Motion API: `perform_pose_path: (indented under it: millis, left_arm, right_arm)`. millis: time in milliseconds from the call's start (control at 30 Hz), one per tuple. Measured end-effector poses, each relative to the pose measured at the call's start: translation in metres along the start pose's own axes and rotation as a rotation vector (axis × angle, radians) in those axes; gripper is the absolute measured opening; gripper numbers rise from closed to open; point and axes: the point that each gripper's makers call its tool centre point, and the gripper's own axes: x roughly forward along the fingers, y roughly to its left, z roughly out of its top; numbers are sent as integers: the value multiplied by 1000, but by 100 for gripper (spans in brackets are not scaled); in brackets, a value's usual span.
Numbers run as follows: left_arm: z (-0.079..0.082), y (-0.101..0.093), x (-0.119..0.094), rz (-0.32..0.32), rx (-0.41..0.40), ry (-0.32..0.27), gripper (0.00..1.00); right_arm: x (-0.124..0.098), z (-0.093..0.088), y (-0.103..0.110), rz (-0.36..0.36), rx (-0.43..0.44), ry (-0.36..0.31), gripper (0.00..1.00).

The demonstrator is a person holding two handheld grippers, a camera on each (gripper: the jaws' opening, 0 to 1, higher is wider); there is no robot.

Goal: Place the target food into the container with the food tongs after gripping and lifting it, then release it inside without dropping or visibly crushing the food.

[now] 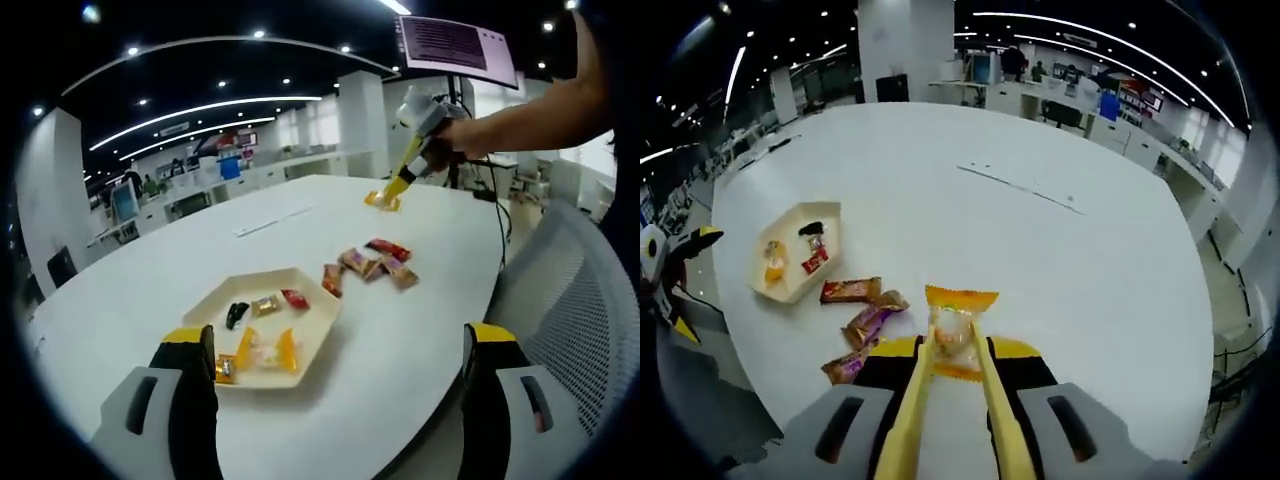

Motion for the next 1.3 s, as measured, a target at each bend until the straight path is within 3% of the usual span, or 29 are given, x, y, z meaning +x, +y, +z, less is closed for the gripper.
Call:
perform_pose_path:
  millis: [300,500,633,900,967,1000,1300]
  left_arm:
    - [0,1,0,5,5,-1,99]
    - [-1,0,0,1,8,2,99]
    - [0,0,0,2,9,2,99]
    - [0,0,0,5,11,2,99]
    - [-1,0,0,6,11,3,99]
    - [0,0,0,7,12,1,99]
    - [0,2,0,12,15,1,99]
  right_arm:
    - [1,49,19,64,-119,-14,23]
    - [4,85,43,125,-236,-35,23]
    - [10,104,63,179,-270,-53,23]
    - [17,131,104,253,-379,-59,23]
    - [20,135,119,310,-443,-74,23]
    - [22,137,123,311,-421,-65,23]
    - [32,151,168,393,-508,-57,23]
